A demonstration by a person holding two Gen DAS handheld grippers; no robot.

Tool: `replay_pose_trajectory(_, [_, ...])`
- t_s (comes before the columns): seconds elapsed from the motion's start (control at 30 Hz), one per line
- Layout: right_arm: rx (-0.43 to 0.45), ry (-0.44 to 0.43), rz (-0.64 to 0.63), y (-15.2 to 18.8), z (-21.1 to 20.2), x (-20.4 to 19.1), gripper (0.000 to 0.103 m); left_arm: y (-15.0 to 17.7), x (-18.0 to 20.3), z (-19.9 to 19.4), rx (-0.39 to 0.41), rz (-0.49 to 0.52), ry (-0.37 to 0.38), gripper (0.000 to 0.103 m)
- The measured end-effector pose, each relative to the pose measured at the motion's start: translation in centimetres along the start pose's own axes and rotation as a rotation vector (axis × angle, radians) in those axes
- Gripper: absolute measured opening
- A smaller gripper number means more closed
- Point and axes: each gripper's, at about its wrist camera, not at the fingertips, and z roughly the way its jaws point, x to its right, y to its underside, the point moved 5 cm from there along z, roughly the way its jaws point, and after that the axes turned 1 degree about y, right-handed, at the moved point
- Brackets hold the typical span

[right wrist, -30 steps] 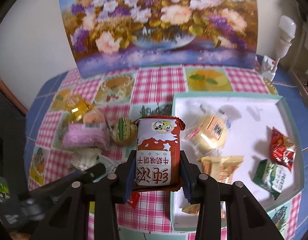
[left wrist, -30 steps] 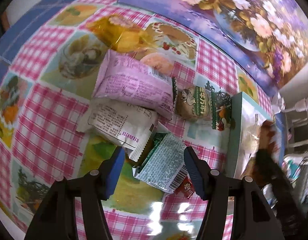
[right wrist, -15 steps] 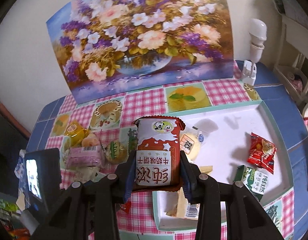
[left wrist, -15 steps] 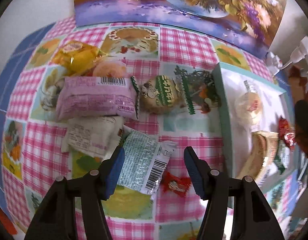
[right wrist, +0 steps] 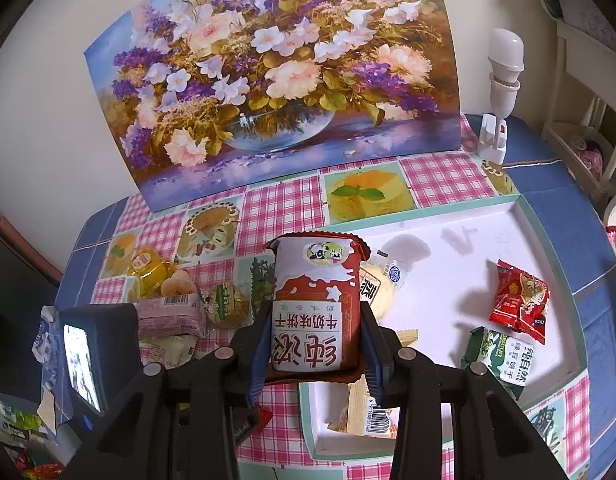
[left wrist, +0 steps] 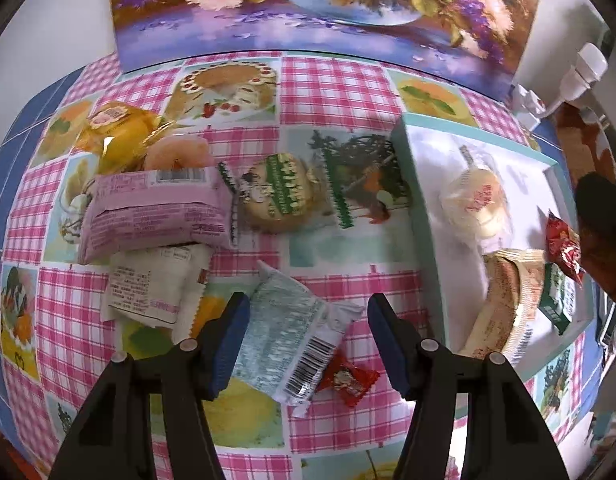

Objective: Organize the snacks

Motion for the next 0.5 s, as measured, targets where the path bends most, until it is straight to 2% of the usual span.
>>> replay_pose_trajectory(0.07, [-0.005, 0.003, 0.003, 0.0, 0.2, 0.2, 0.042, 0.0, -0.5, 0.6, -0.014, -0.014, -0.017, 0.063])
replay_pose_trajectory(0.23, [-0.024, 0.023, 0.029, -0.1, 0.9, 1.4, 0.042, 0.2, -1.2, 1.2, -0.030, -0.050, 0.014, 0.063])
replay_pose_trajectory(0.5, [-0.030, 0.020, 0.075, -0.2, 0.9, 2.7, 0.042, 0.4, 0.1, 1.3, -0.036, 0.013, -0.013, 0.062])
